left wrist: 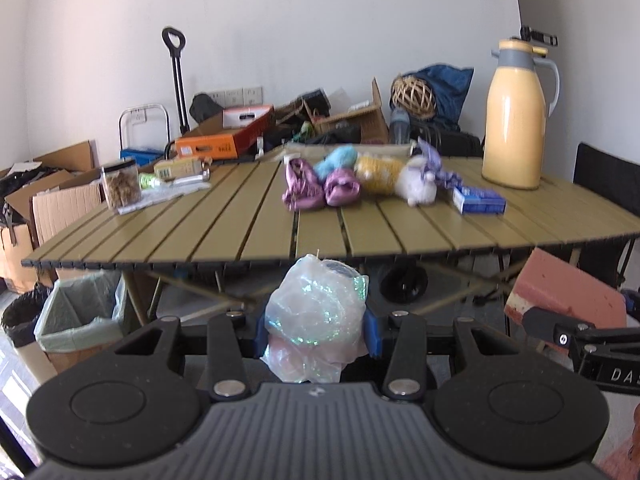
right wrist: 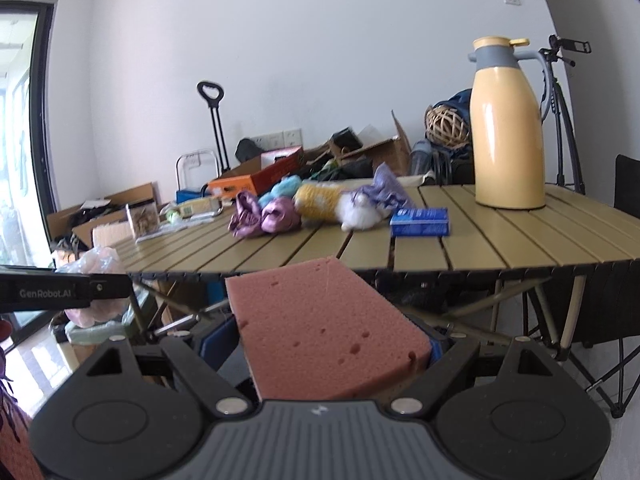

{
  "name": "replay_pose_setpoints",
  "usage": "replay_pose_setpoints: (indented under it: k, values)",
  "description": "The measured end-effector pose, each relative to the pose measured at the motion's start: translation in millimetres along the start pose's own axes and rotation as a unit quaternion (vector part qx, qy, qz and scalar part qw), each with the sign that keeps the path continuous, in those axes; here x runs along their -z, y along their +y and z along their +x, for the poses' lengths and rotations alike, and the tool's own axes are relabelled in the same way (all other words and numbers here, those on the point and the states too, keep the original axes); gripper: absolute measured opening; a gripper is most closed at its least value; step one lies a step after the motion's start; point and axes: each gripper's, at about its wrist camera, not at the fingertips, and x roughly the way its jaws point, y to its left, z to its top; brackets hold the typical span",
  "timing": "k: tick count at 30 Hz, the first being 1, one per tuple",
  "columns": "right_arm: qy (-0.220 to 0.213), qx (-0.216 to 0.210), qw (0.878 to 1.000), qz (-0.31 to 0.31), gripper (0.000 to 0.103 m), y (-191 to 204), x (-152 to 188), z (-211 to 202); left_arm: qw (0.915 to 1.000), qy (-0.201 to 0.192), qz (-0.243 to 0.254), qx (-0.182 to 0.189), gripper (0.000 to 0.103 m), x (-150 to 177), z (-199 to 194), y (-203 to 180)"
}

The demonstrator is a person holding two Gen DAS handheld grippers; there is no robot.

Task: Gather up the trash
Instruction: 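Carry the plastic bag and pink sponge down over the black bin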

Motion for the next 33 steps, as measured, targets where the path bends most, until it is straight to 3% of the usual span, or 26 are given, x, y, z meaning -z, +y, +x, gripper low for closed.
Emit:
replay_pose_setpoints:
  k: [18, 33]
  values:
    - [0.106, 0.022, 0.994, -0.026, 0.087, 5, 49, 19, 0.9902, 0.140, 0.005, 0.001, 0.045, 77, 53, 18]
    - [0.160, 0.060, 0.985, -0.015, 0.087, -14, 66, 53, 0.9800, 0.198, -0.002, 0.016, 0.044, 91, 92, 18]
